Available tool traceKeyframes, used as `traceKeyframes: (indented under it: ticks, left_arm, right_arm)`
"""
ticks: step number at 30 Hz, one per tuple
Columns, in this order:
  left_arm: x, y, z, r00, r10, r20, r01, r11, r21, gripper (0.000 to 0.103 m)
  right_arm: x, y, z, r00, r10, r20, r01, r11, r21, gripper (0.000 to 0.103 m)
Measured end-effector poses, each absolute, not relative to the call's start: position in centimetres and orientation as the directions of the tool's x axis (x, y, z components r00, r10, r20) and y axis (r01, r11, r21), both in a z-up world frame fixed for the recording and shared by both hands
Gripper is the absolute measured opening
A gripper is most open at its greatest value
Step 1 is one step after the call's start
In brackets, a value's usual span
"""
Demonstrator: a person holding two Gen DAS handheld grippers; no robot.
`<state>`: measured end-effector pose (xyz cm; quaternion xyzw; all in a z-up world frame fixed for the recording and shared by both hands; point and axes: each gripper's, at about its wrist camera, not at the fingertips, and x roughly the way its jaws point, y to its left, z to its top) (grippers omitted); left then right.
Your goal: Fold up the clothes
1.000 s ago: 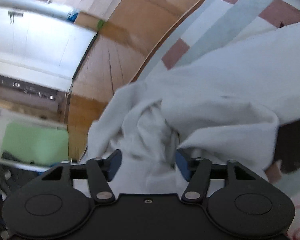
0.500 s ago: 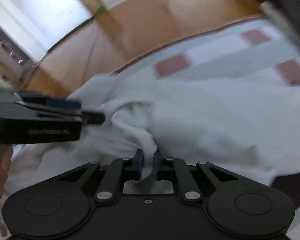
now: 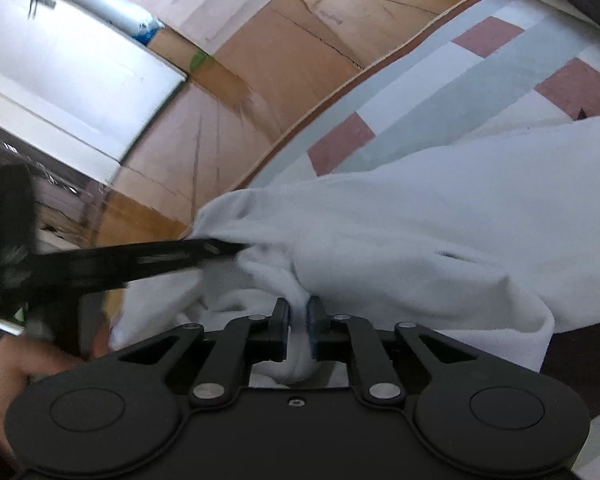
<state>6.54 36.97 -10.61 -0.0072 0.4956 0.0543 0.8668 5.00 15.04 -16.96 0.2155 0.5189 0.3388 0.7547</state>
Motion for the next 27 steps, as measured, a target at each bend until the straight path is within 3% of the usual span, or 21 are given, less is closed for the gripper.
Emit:
traceKeyframes:
  ticks: [1, 2, 4, 7, 9, 13, 18, 20, 23, 26, 27]
  left_arm:
    - [5.5, 36.4, -8.4, 0.596, 0.105, -0.796, -0.073, 0.994, 0.077, 0.007]
    - [4.5, 35.9, -6.3, 0.664, 0.145, -0.734, -0.074, 0.989, 0.128, 0.007]
    - [2.8, 35.0, -2.2, 0.753, 0.254, -0.607, -0.134, 0.962, 0.237, 0.006]
    - [0.2, 36.8, 2.5, 0.813, 0.34, -0.473, -0.279, 0.94, 0.196, 0.006]
    - [-1.8, 39.5, 3.4, 0.8, 0.388, -0.457, -0.386, 0.917, 0.102, 0.006]
    - [-5.7, 43.0, -0.1, 0.726, 0.481, -0.492, -0.509, 0.856, 0.087, 0.006]
    - [-10.0, 46.6, -6.8, 0.709, 0.427, -0.562, -0.479, 0.876, 0.061, 0.006]
    - [-9.9, 48.0, -7.2, 0.731, 0.43, -0.53, -0.465, 0.882, 0.075, 0.006]
    - [-9.7, 50.5, -6.4, 0.765, 0.382, -0.519, -0.503, 0.857, -0.11, 0.006]
    - [-8.9, 51.3, -6.7, 0.77, 0.383, -0.511, -0.51, 0.85, -0.131, 0.006]
    - [-8.8, 51.4, -7.0, 0.767, 0.384, -0.514, -0.512, 0.849, -0.131, 0.006]
  right_arm:
    - [5.2, 14.7, -17.0, 0.236, 0.742, -0.627, -0.267, 0.67, 0.692, 0.021]
    - [5.5, 14.4, -16.9, 0.233, 0.745, -0.626, -0.255, 0.668, 0.699, 0.046]
    - [6.0, 13.5, -16.3, 0.262, 0.743, -0.617, -0.241, 0.669, 0.703, 0.063]
    - [6.2, 11.8, -15.3, 0.335, 0.735, -0.59, -0.228, 0.671, 0.706, 0.068]
    - [6.2, 10.9, -15.4, 0.344, 0.74, -0.578, -0.192, 0.658, 0.728, 0.069]
    - [6.2, 11.7, -15.7, 0.338, 0.703, -0.626, -0.18, 0.701, 0.69, 0.069]
    - [5.3, 12.5, -14.3, 0.379, 0.566, -0.733, -0.234, 0.824, 0.516, 0.069]
    - [5.0, 12.3, -13.9, 0.369, 0.495, -0.787, -0.231, 0.869, 0.438, 0.069]
    - [5.3, 12.4, -14.4, 0.307, 0.395, -0.866, -0.193, 0.917, 0.35, 0.069]
    - [5.5, 12.4, -14.8, 0.238, 0.288, -0.927, -0.162, 0.953, 0.254, 0.069]
    - [5.5, 12.2, -15.5, 0.193, 0.305, -0.933, -0.139, 0.949, 0.282, 0.069]
